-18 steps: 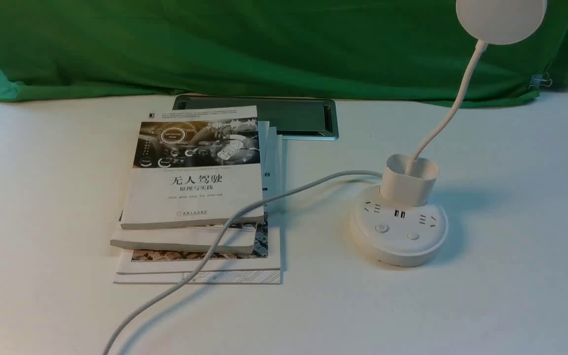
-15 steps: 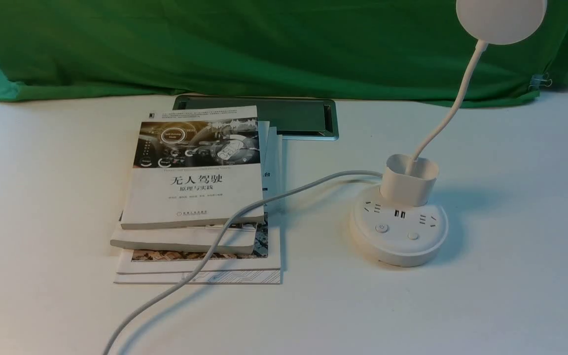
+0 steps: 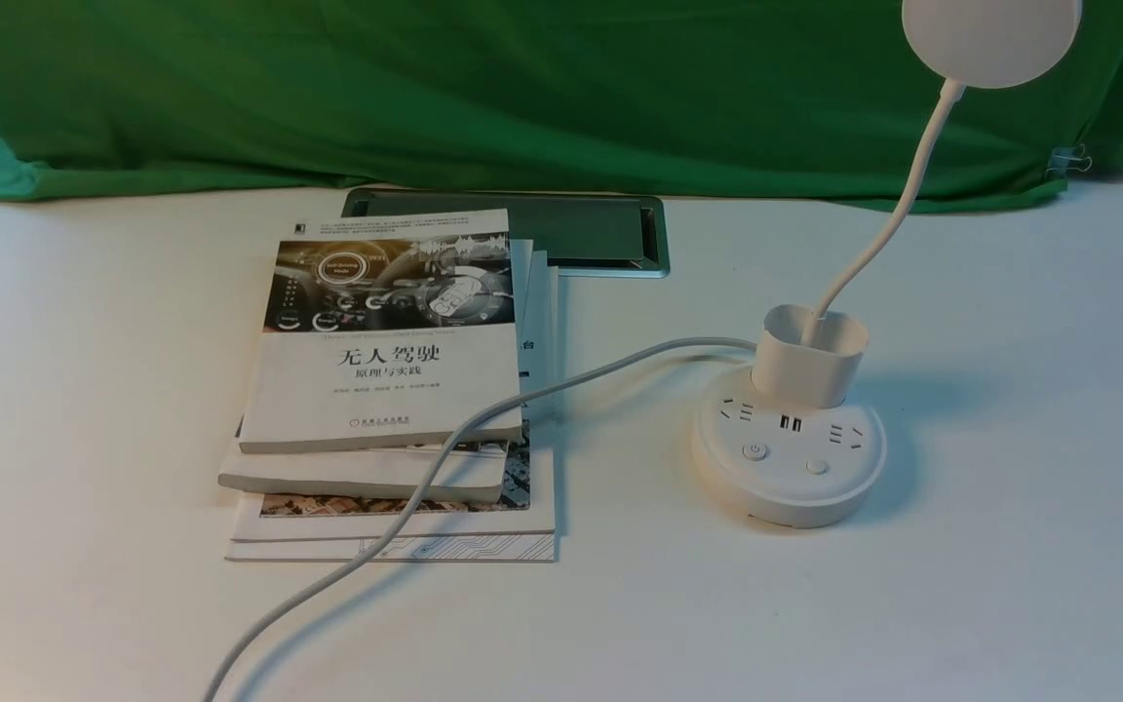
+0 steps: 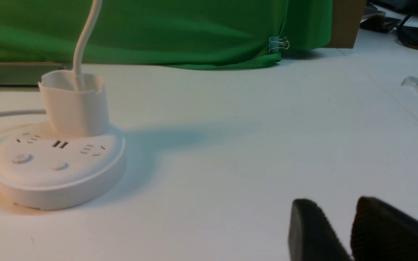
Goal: Turn on the desk lamp on the white desktop with your hand.
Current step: 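Press the button on the base of the white desk lamp with the right gripper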
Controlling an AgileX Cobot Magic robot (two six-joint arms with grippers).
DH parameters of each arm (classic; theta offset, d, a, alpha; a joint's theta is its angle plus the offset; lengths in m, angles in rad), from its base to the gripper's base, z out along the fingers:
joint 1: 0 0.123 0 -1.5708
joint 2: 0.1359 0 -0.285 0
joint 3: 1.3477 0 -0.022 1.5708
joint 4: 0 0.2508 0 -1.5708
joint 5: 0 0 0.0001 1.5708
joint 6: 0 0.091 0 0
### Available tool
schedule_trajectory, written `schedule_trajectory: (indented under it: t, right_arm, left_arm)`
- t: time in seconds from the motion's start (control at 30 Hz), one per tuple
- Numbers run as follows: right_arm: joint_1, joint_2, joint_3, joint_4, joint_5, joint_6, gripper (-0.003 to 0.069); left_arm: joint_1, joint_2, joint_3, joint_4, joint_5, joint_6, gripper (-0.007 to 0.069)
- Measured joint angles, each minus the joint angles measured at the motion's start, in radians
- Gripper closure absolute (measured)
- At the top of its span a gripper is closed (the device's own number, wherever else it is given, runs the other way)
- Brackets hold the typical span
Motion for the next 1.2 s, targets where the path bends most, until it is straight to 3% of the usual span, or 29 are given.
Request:
schedule_trajectory:
  t: [0.6, 0.7, 0.87, 1.07, 1.2]
  right_arm:
    - [0.000, 0.000, 0.000, 0.000, 0.001, 0.003, 0.0418]
    - [0.000, 0.000, 0.000, 0.000, 0.001, 0.062, 0.0418]
    - [0.000, 0.000, 0.000, 0.011, 0.001, 0.461, 0.0418]
    - [0.000, 0.000, 0.000, 0.139, -0.003, 1.060, 0.0418]
    - [0.000, 0.000, 0.000, 0.145, 0.000, 1.067, 0.0418]
  left_arm:
    - [0.000, 0.000, 0.000, 0.002, -0.001, 0.000, 0.0603]
    - [0.000, 0.000, 0.000, 0.003, -0.001, 0.000, 0.0603]
    - [0.000, 0.000, 0.000, 0.003, -0.001, 0.000, 0.0603]
    - [0.000, 0.000, 0.000, 0.003, -0.001, 0.000, 0.0603]
    - [0.000, 0.000, 0.000, 0.003, -0.001, 0.000, 0.0603]
